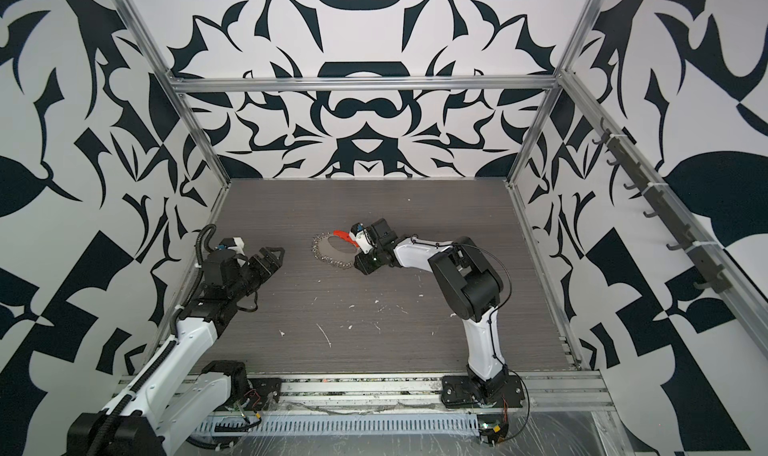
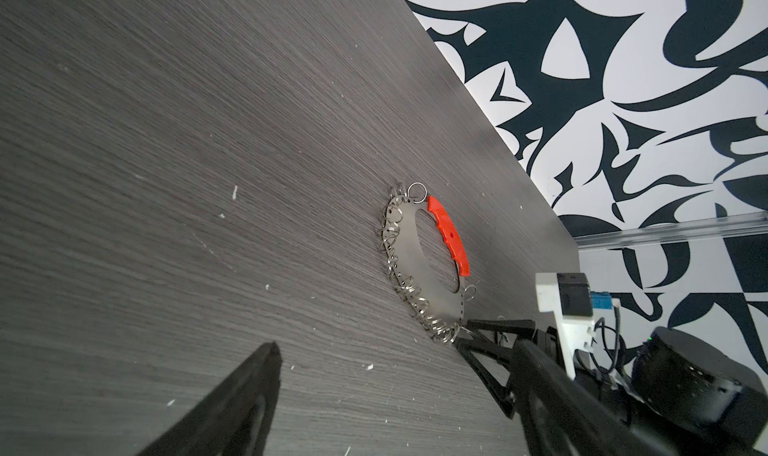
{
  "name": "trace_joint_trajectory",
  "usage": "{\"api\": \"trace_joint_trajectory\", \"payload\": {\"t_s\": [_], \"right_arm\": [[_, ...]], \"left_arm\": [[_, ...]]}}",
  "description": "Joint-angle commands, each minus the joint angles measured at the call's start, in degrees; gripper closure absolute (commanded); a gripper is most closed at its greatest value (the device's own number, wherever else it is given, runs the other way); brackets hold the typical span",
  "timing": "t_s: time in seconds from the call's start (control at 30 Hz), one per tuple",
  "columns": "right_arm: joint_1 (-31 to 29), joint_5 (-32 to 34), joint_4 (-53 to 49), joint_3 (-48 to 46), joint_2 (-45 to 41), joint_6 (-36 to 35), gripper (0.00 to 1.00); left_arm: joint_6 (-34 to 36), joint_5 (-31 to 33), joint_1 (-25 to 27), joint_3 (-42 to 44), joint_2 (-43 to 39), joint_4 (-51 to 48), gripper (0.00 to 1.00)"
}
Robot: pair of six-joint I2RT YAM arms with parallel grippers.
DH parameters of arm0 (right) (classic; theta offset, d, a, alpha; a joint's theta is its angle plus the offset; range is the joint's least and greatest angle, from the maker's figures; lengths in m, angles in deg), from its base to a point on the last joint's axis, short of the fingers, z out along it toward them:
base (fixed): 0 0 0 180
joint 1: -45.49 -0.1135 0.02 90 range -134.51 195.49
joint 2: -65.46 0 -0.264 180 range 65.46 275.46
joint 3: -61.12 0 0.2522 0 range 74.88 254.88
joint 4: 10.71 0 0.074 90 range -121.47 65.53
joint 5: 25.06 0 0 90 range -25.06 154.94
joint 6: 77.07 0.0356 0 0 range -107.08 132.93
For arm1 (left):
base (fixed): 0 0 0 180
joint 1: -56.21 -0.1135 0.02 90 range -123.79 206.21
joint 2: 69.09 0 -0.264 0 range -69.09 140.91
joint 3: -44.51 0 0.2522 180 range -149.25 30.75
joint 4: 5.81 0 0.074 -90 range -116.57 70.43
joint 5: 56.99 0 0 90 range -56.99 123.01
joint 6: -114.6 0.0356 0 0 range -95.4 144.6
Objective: Put the keys on the keyring
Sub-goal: 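Move the right gripper to the steel keyring plate's ring-lined edge while the left arm rises, then close the right gripper on a split ring at the plate's edge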
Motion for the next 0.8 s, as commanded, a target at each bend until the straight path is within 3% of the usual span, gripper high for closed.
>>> {"api": "trace_joint_trajectory", "payload": {"t_s": [0.0,0.2,0.33,0.47,0.77], "right_arm": [[-0.2,1.1,-0.9,1.8,-0.4,-1.2,0.59],[-0.2,1.2,0.1,1.5,0.0,-1.2,0.63],[-0.3,1.0,0.2,2.0,0.2,-1.2,0.74],[-0.2,0.6,0.0,2.5,0.4,-1.3,0.77],[-0.8,0.7,-1.2,3.1,0.0,-2.4,0.94]], "left_arm": [[-0.9,-0.8,0.2,-0.1,-0.6,1.4,0.1],[-0.9,-1.2,0.5,0.0,-0.1,1.5,0.1],[-0.9,-1.3,0.7,0.2,-0.2,1.5,0.11],[-0.6,-1.4,0.7,0.2,-0.1,1.5,0.11],[-0.3,-2.1,1.1,-0.4,0.9,2.1,0.11]]}}
